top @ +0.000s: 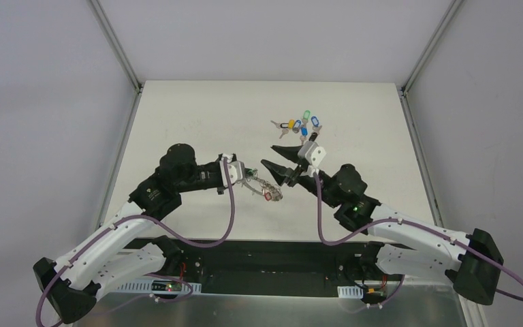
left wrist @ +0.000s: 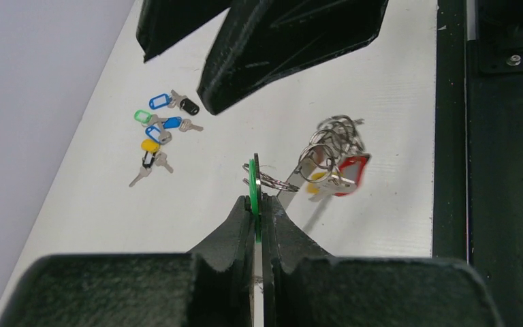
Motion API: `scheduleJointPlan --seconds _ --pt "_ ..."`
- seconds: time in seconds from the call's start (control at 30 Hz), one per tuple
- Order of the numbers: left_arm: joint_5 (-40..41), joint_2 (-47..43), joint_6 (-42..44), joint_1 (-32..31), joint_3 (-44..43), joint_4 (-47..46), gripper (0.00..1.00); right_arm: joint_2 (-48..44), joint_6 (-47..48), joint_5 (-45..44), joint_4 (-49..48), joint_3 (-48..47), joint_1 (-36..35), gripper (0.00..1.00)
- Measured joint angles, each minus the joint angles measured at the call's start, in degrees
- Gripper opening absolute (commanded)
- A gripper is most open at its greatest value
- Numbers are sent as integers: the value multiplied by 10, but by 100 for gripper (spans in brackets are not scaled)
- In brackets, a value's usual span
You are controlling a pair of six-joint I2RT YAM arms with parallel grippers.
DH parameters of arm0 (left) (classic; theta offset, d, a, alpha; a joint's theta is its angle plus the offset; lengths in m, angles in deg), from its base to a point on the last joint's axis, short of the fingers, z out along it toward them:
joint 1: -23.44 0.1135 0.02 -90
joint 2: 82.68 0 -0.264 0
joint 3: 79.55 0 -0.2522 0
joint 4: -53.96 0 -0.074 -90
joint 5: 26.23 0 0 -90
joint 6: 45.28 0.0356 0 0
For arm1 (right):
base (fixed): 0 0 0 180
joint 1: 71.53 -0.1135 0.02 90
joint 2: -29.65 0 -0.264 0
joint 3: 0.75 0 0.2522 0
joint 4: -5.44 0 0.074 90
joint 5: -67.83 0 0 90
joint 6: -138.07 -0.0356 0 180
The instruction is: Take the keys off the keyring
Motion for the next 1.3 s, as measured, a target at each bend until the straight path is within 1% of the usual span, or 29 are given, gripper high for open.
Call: scheduleJointPlan --seconds 0.13,0.3,0.6,0.93,1.13,1.3 --pt "-21 -4 7 0 0 0 0 -16 29 62 61 0 19 52" --pt "-38 -4 13 0 0 0 0 -19 37 132 122 0 45 52" --pt "-54 -9 18 0 0 1 0 -3 38 229 173 -4 48 52" --pt "-67 -9 28 0 0 1 0 4 33 264 178 -18 48 51" --pt "-73 -13 31 0 0 6 0 -12 29 267 178 -17 57 41" --pt "-77 -18 40 0 0 14 0 -23 19 281 178 -17 65 42"
